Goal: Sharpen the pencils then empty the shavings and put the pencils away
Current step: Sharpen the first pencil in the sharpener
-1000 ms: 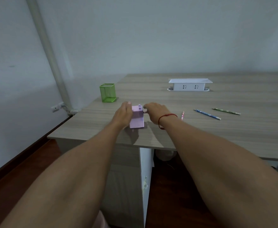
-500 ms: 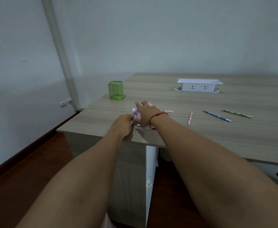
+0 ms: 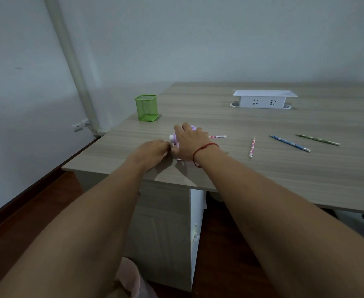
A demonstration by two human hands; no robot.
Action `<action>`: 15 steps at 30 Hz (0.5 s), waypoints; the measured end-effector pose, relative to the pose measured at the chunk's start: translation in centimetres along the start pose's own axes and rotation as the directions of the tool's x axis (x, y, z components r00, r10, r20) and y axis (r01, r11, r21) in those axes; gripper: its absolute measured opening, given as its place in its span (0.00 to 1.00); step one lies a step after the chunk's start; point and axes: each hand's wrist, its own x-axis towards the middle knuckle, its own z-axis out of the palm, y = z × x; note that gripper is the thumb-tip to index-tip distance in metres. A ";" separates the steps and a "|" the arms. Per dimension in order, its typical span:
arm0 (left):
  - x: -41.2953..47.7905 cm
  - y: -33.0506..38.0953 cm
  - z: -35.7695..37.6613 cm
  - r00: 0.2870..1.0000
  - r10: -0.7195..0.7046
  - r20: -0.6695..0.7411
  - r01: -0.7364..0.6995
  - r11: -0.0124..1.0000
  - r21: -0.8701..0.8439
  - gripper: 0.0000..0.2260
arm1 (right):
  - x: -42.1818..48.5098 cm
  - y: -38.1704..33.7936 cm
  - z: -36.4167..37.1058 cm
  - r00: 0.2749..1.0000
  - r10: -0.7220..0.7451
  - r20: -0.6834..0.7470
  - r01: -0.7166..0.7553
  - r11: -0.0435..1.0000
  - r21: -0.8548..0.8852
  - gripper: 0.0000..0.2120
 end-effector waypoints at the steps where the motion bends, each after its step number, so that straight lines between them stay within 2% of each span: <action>1: 0.2 -0.2 -0.4 1.000 0.019 -0.006 -0.019 0.999 0.041 0.10 | -0.1 0.0 -0.1 1.000 -0.002 0.002 0.002 1.000 -0.010 0.25; 4: 1.5 -0.7 -2.0 0.996 0.052 -0.069 -0.045 0.993 0.110 0.06 | -0.2 0.1 -0.2 1.000 -0.018 0.018 0.018 1.000 -0.025 0.24; 9: 2.5 -1.4 -2.8 0.972 0.166 -0.167 -0.130 0.970 0.207 0.09 | -0.4 0.3 -0.7 0.999 -0.043 0.024 0.044 0.997 -0.060 0.23; 15: 2.7 -1.2 -3.2 0.929 0.268 -0.256 -0.182 0.931 0.316 0.13 | -0.1 -0.4 -1.3 0.991 0.021 0.133 -0.008 0.995 -0.097 0.23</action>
